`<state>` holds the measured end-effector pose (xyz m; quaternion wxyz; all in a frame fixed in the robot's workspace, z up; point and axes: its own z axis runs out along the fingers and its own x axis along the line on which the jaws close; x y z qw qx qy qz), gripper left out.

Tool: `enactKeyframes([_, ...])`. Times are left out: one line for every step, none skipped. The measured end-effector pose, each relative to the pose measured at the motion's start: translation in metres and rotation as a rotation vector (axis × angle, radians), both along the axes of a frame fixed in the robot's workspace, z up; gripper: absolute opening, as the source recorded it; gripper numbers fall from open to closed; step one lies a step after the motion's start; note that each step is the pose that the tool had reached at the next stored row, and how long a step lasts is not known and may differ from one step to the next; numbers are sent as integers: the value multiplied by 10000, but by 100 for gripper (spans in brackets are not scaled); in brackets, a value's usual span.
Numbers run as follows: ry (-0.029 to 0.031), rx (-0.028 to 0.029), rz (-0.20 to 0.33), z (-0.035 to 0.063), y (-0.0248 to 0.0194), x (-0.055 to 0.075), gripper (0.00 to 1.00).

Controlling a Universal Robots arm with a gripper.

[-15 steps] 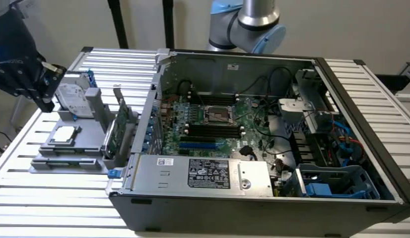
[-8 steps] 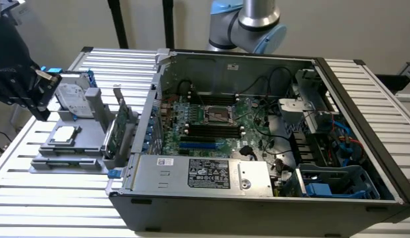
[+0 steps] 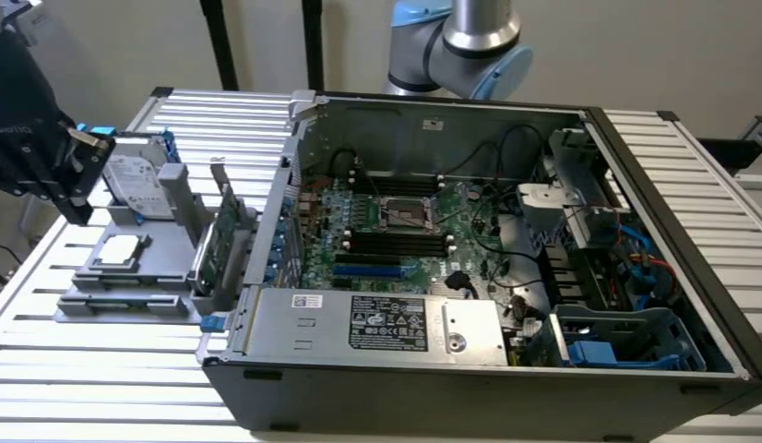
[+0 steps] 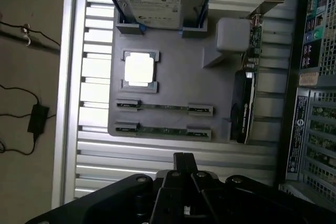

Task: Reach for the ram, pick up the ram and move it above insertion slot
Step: 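Pick up the ram and move it above insertion slot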

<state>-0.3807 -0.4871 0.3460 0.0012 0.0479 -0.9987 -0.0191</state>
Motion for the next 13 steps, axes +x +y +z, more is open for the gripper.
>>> enactKeyframes([0, 0, 178, 0, 0, 0, 11])
enactKeyframes([1, -1, 357, 1, 1, -1, 11])
enactKeyframes([0, 0, 543, 0, 1, -1, 11])
enactKeyframes([1, -1, 723, 0, 0, 0, 11])
enactKeyframes([0, -1, 915, 0, 0, 0, 11])
enactKeyframes([0, -1, 1093, 0, 0, 0, 11])
enactKeyframes([1, -1, 1274, 1, 0, 0, 11])
enactKeyframes([0, -1, 1453, 0, 0, 0, 11])
enactKeyframes([0, 0, 1634, 0, 0, 0, 11])
enactKeyframes([1, -1, 1814, 1, 0, 0, 11])
enactKeyframes([0, 0, 1993, 0, 0, 0, 11])
enactKeyframes([1, -1, 2184, 1, 0, 0, 11])
enactKeyframes([0, 0, 2358, 3, 0, 0, 11])
